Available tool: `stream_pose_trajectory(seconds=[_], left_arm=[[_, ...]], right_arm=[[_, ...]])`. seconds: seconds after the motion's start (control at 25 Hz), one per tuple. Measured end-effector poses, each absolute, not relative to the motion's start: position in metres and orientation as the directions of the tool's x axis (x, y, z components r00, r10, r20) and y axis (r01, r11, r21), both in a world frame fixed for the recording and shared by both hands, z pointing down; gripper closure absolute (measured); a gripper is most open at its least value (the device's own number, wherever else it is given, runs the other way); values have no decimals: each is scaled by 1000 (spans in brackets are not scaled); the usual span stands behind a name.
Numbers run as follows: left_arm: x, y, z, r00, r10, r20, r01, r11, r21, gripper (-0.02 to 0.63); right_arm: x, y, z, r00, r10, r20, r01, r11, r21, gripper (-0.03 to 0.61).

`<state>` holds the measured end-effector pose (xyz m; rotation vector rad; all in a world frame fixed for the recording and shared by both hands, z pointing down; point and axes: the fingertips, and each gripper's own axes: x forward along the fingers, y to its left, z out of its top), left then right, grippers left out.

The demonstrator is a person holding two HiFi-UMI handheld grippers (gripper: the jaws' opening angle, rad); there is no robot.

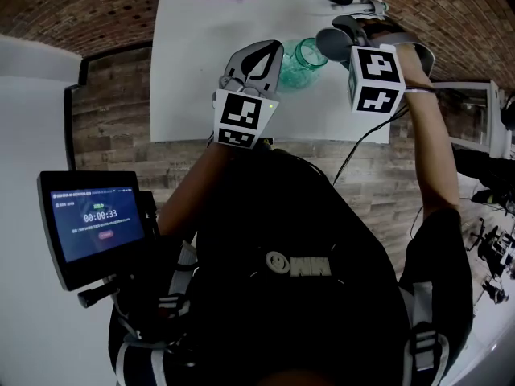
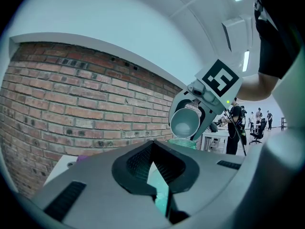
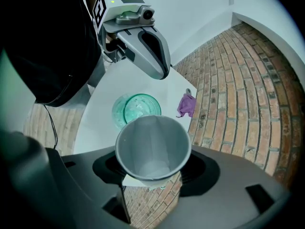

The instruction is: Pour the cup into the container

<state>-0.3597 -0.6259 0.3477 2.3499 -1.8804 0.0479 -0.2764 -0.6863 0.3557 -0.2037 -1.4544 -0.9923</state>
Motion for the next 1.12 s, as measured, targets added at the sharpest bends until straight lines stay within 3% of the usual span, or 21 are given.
stream_pose_trajectory(seconds=[1.12], left_arm=[[-356, -626, 344, 226, -969, 101, -973, -220, 67, 611]], right_arm=[[-279, -683, 353, -188, -446, 875, 684, 579, 443, 288]])
